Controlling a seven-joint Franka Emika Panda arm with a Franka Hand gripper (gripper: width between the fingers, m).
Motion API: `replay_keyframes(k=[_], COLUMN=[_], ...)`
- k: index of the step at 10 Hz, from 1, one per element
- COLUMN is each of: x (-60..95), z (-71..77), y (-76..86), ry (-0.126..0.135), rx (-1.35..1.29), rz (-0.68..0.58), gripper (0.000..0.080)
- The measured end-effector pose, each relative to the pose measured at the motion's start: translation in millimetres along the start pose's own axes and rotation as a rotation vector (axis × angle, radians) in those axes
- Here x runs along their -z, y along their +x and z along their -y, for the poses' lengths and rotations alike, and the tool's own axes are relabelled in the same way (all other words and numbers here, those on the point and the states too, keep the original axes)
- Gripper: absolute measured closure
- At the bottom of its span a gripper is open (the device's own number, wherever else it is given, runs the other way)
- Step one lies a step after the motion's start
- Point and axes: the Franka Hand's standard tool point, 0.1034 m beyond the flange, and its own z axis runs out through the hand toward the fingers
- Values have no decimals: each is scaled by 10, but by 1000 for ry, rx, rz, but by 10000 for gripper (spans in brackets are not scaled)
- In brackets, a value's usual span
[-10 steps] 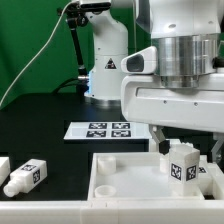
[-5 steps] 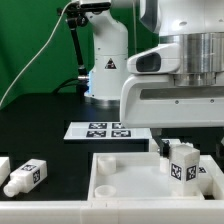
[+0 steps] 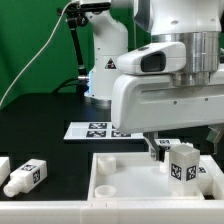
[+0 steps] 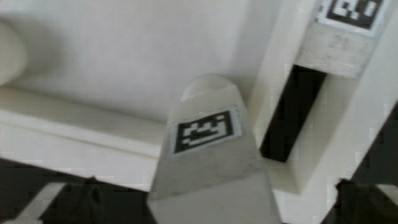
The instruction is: Assemble one leg
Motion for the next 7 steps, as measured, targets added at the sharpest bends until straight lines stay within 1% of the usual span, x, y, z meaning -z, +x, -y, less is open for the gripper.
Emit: replay_keyframes(k=[2, 3, 4, 5, 6, 7], x=[-12, -12, -14, -14, -14, -14], z=[-15, -15, -16, -15, -14, -14], y=[-10, -11, -12, -12, -11, -11], ry=[-2, -2, -2, -1, -1, -1], rx=[43, 40, 40, 26, 13, 12], rz=[3, 3, 3, 3, 3, 2], gripper=[150, 264, 401, 401, 517, 517])
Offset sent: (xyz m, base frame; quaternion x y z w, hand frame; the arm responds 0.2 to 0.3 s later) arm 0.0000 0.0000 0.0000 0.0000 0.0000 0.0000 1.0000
